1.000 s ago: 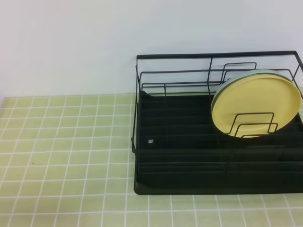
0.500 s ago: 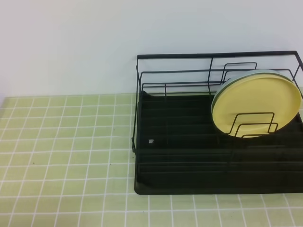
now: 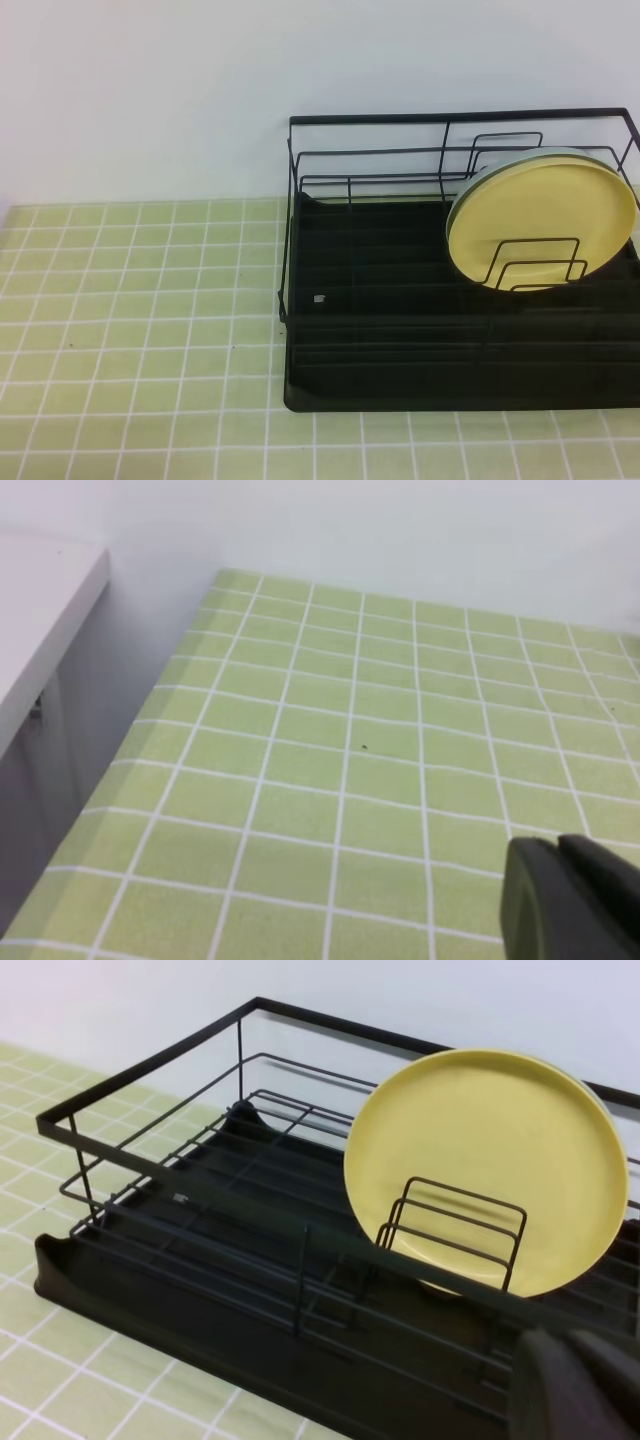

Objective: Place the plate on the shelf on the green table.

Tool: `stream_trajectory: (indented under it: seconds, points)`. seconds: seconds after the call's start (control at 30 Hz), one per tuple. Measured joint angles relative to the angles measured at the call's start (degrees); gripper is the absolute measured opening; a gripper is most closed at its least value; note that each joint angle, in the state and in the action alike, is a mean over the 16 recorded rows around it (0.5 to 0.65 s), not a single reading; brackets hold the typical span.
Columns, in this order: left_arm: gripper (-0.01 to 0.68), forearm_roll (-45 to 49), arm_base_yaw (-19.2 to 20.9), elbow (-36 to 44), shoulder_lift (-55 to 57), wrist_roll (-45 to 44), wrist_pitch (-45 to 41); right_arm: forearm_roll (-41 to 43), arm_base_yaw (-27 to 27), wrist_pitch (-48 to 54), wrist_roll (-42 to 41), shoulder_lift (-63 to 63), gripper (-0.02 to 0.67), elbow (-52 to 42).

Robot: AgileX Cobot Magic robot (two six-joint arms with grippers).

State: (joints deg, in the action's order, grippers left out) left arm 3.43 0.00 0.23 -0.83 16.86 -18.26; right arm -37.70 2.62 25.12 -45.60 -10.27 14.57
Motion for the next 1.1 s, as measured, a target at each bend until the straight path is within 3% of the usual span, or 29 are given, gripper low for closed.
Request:
stream_trajectory:
  seconds: [0.33, 0.83, 1.1]
  points:
    - [-0.002, 0.00, 0.00, 0.00, 0.00, 0.00, 0.00, 1.89, 0.00, -0.59, 2.21, 2.48, -0.002, -0.83]
    - [-0.002, -0.04, 0.00, 0.00, 0.00, 0.00, 0.00, 23.57, 0.00, -8.43, 31.01, 10.51, -0.002, -12.34]
    - [-0.002, -0.09, 0.00, 0.00, 0.00, 0.00, 0.00, 27.28, 0.00, -6.77, 34.48, 10.67, -0.002, -14.66]
